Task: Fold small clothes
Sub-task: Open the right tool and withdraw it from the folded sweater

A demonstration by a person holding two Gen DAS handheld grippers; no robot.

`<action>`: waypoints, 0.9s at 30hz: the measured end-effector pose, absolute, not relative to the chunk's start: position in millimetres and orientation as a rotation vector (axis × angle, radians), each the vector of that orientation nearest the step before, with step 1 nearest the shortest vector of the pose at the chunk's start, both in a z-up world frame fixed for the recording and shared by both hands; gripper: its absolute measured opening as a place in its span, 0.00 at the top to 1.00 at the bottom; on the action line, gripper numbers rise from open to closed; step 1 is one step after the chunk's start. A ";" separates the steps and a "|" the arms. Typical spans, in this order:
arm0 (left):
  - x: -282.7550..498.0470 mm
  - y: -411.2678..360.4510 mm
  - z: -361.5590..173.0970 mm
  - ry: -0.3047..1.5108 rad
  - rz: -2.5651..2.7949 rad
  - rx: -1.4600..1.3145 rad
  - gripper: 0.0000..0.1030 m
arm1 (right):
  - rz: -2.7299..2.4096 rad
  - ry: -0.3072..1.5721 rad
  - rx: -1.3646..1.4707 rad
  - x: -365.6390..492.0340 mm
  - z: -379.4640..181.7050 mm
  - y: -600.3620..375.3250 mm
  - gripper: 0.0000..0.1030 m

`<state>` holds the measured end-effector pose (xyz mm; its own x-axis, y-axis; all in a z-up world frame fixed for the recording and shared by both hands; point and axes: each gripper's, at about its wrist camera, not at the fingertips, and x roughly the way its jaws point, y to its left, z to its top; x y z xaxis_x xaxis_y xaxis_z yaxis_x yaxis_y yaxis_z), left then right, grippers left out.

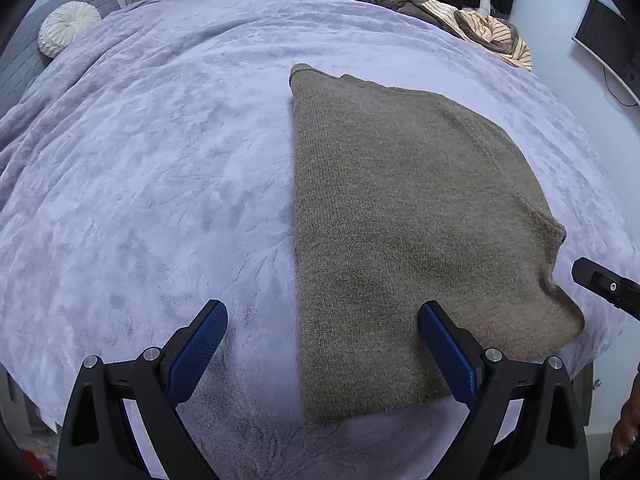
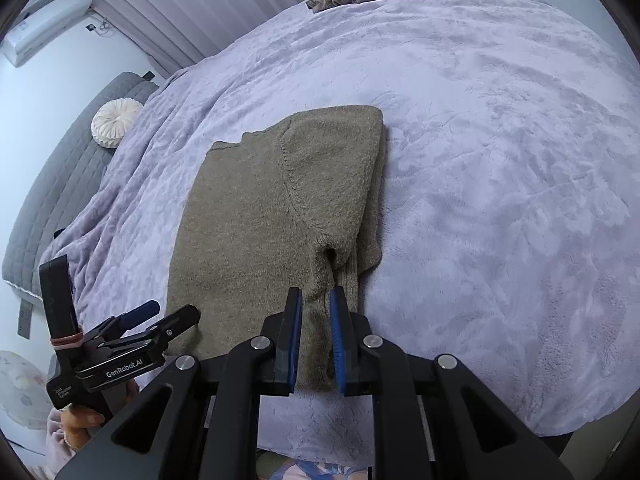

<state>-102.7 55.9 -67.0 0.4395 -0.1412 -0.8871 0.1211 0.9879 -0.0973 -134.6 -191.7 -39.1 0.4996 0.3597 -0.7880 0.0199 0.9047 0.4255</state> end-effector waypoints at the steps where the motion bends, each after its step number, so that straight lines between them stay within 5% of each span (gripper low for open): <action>1: -102.2 55.4 -65.4 1.103 -0.161 -0.018 0.06 | 0.208 1.035 0.405 -133.6 -37.6 -191.8 0.85; 7: -100.3 50.9 -55.0 1.094 -0.145 0.010 0.06 | 0.147 1.080 0.368 -123.9 -33.0 -189.8 0.78; 10: -97.6 48.6 -47.5 1.084 -0.142 0.017 0.06 | 0.120 1.104 0.352 -116.9 -29.3 -187.1 0.56; 27: -79.8 43.9 -14.4 1.045 -0.131 -0.010 0.06 | 0.063 1.104 0.264 -97.2 -6.8 -164.9 0.34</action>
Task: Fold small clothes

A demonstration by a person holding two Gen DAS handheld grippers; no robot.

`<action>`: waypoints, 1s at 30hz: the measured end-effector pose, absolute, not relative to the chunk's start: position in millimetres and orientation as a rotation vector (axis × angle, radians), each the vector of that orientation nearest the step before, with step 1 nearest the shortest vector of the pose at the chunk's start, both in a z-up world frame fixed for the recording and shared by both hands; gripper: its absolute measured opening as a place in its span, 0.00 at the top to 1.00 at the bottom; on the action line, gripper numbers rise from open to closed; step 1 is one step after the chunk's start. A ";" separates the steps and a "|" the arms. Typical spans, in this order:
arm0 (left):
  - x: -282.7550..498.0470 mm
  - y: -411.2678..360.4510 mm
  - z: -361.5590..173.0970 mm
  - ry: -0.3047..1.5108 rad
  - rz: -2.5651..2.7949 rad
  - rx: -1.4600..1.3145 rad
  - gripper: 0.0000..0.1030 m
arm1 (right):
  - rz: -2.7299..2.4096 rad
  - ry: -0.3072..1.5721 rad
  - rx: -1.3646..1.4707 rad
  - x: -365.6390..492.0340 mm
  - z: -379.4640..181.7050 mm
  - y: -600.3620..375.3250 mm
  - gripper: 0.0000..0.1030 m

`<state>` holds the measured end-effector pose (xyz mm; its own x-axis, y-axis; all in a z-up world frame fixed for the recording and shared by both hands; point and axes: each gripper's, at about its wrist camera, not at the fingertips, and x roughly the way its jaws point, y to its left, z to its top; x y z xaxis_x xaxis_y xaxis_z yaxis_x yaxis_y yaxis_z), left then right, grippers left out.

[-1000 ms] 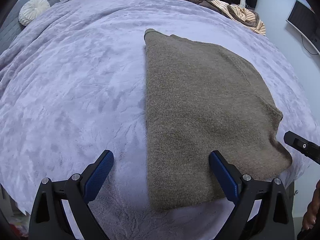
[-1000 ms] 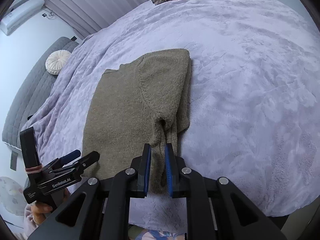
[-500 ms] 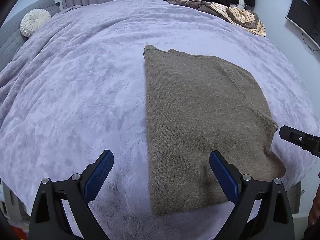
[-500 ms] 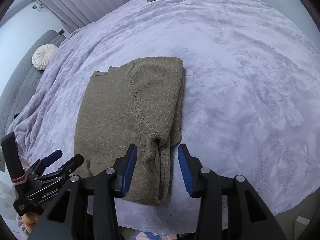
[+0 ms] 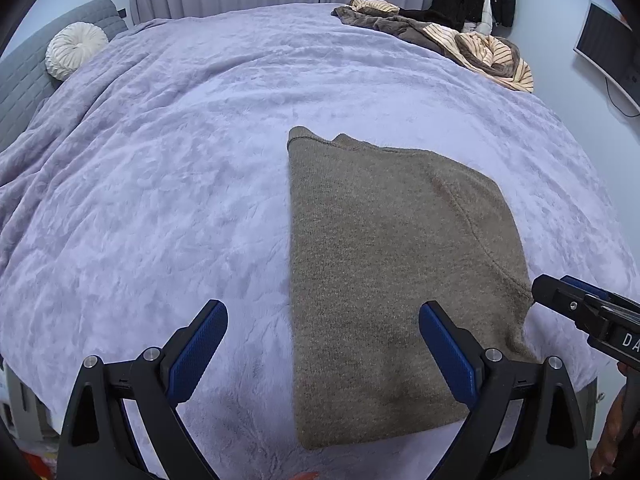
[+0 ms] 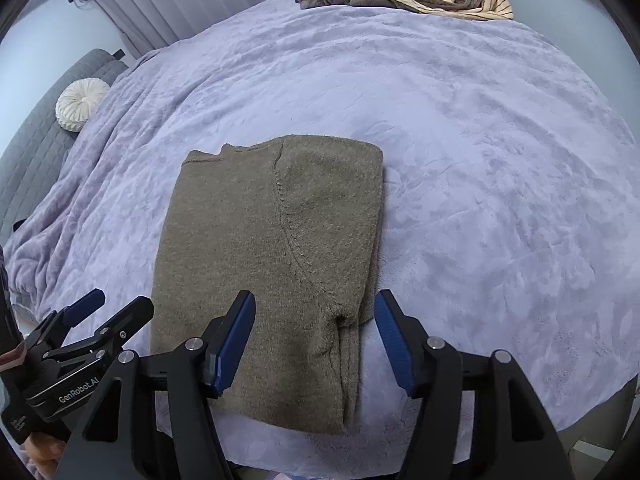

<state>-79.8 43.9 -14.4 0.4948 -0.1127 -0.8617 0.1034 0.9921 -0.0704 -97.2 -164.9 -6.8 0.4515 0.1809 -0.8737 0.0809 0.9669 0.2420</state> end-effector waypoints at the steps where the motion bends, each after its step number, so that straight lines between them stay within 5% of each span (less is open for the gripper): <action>1: -79.7 43.9 -14.3 1.044 -0.135 -0.013 0.01 | 0.057 1.106 0.260 -97.0 -6.9 -164.7 0.31; 7: -79.8 40.6 -11.7 1.041 -0.138 -0.002 0.00 | 0.006 1.111 0.191 -95.0 -8.2 -162.6 0.19; 11: -79.9 36.7 -14.5 1.044 -0.123 0.018 0.00 | -0.046 1.096 0.096 -96.1 -7.0 -155.8 0.00; 30: -81.8 34.5 -13.6 1.031 -0.065 0.028 0.00 | -0.070 1.086 0.108 -99.3 1.3 -154.9 0.00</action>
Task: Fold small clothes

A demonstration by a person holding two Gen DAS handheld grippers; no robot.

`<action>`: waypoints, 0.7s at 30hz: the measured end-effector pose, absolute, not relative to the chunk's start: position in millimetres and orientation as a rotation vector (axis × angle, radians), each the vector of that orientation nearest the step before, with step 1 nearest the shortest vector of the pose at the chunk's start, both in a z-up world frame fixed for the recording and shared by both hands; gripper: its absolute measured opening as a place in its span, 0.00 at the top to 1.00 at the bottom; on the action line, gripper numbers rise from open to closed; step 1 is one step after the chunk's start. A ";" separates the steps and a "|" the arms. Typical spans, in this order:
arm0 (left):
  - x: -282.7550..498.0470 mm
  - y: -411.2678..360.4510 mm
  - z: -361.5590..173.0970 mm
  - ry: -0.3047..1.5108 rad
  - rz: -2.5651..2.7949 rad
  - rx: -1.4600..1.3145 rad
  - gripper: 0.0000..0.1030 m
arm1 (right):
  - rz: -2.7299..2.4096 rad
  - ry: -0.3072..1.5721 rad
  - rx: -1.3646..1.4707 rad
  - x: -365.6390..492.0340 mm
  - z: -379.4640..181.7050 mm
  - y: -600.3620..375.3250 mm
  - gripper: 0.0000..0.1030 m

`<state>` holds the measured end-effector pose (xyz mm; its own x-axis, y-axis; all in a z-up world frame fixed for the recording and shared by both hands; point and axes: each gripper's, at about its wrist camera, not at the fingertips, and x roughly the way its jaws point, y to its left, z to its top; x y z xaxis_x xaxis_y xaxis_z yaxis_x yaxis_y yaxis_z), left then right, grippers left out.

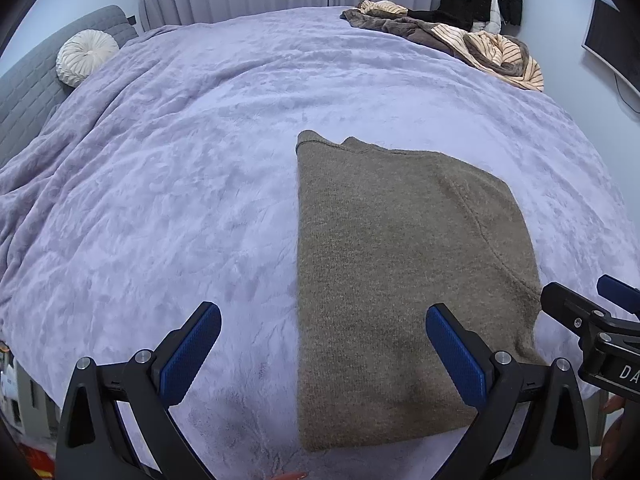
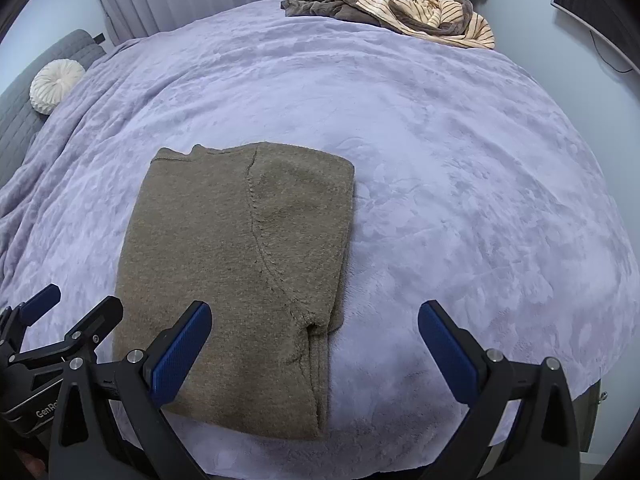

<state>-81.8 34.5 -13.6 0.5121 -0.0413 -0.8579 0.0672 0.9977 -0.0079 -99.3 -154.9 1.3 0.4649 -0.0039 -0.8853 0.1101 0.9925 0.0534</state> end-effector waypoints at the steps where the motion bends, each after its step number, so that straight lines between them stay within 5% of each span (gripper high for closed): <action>1: -82.1 34.5 -13.2 1.029 -0.061 0.030 0.00 | -0.072 1.087 0.105 -99.4 1.2 -154.6 0.00; 21: -82.8 39.6 -13.3 1.022 -0.039 0.018 0.00 | -0.069 1.088 0.105 -100.5 0.1 -150.4 0.00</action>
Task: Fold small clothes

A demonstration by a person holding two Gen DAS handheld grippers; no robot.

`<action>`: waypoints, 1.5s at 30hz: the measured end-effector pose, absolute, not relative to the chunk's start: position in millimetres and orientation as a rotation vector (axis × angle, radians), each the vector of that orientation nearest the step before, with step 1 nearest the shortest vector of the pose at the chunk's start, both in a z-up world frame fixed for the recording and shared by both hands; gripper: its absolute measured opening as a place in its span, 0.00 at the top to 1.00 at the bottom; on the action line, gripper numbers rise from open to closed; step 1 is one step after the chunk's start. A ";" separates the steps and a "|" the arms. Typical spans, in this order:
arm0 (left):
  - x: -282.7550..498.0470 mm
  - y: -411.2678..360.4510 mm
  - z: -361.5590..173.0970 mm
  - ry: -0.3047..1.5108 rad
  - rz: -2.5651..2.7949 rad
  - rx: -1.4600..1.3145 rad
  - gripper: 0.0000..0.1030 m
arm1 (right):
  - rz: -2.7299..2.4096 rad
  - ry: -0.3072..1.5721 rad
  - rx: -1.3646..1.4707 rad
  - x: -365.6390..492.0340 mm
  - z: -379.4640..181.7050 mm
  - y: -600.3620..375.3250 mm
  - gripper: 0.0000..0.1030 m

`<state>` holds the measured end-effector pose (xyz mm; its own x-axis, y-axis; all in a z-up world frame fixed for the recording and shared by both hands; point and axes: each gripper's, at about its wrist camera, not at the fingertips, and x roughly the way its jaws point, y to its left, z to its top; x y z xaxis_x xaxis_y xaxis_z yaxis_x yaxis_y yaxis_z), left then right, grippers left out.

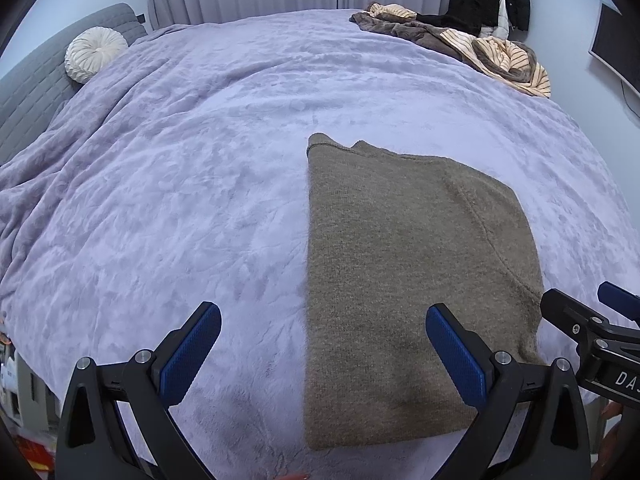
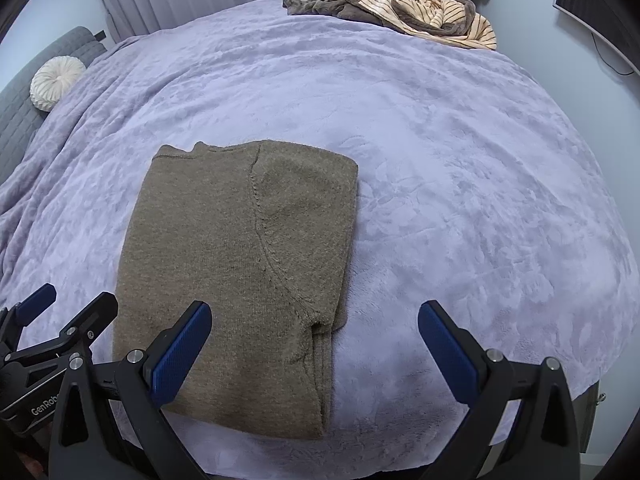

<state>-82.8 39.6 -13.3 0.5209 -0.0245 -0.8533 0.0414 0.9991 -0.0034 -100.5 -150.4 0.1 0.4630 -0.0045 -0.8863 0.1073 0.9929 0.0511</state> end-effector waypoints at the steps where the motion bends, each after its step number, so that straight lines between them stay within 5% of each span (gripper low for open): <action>1: -82.7 39.8 -13.4 1.023 -0.039 0.018 0.00 | -0.069 1.088 0.105 -100.6 0.1 -150.3 0.00; 45: -85.4 36.7 -14.8 1.031 -0.036 0.028 0.00 | -0.066 1.094 0.109 -100.6 -0.9 -145.7 0.00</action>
<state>-85.4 36.7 -14.8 0.5131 -0.0168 -0.8582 0.0431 0.9991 0.0062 -100.6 -145.7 -0.9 0.4581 0.0002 -0.8889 0.1075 0.9926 0.0557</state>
